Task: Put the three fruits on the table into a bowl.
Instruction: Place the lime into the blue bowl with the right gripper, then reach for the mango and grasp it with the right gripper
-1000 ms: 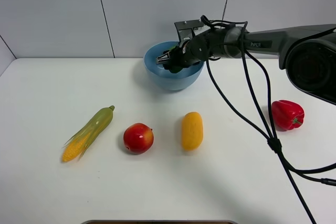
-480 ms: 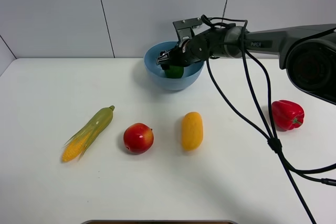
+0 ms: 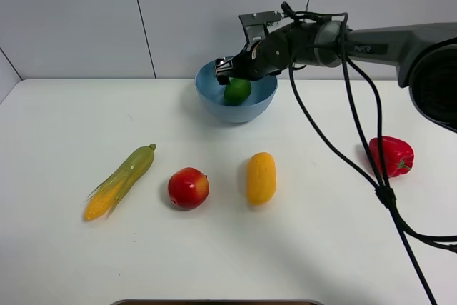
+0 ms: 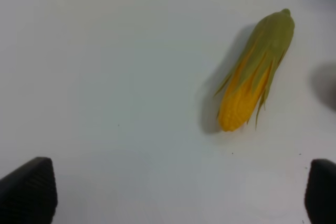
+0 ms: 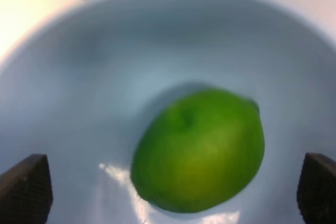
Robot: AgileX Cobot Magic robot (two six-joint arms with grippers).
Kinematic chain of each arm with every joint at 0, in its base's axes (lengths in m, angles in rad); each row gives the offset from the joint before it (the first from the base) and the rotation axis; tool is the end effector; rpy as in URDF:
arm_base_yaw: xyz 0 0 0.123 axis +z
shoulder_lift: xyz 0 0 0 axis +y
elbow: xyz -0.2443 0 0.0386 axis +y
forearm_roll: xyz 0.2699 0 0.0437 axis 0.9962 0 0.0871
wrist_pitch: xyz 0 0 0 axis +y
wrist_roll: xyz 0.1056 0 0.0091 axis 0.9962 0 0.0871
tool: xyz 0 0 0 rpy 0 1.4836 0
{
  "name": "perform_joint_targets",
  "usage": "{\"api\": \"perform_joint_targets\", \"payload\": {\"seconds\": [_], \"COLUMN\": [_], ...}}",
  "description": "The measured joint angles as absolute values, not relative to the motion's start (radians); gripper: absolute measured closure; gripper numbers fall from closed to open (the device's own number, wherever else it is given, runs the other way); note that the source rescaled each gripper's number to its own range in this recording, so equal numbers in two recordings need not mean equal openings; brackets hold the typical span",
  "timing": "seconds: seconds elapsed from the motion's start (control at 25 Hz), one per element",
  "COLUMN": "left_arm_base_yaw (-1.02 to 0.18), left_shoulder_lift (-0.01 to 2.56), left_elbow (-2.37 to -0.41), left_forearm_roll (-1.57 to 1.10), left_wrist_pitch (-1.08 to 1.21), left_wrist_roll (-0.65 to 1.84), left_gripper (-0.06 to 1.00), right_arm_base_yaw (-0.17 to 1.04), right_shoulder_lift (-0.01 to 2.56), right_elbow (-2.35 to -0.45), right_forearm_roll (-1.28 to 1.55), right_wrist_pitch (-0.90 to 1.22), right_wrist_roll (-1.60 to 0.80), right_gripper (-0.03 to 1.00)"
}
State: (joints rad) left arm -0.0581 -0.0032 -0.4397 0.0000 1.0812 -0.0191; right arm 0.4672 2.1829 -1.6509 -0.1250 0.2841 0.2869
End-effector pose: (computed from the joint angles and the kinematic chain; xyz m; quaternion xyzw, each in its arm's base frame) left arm 0.0708 -0.0041 0.2604 0.0170 0.8727 -0.0188 0.4877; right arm 0.4533 0.2245 0.1310 -0.1294 0.9029 0.1125 0.3941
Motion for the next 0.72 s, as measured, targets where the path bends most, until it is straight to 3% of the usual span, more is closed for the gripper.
{"api": "perform_joint_targets", "payload": {"seconds": [0.52, 0.72], "left_arm_base_yaw": [-0.058, -0.058], "left_shoulder_lift": [-0.003, -0.003], "left_elbow": [-0.44, -0.44], "left_forearm_roll": [0.0, 0.0], "left_wrist_pitch": [1.081, 1.081], "left_wrist_roll": [-0.019, -0.019], "left_gripper": [-0.06, -0.06], "right_arm_base_yaw": [0.531, 0.551], "right_shoulder_lift": [1.838, 1.756], "right_elbow": [-1.651, -1.638], "right_forearm_roll": [0.007, 0.0], "right_wrist_pitch": [0.509, 0.687], "right_wrist_roll": [0.29, 0.359], "right_gripper": [-0.03, -0.03]}}
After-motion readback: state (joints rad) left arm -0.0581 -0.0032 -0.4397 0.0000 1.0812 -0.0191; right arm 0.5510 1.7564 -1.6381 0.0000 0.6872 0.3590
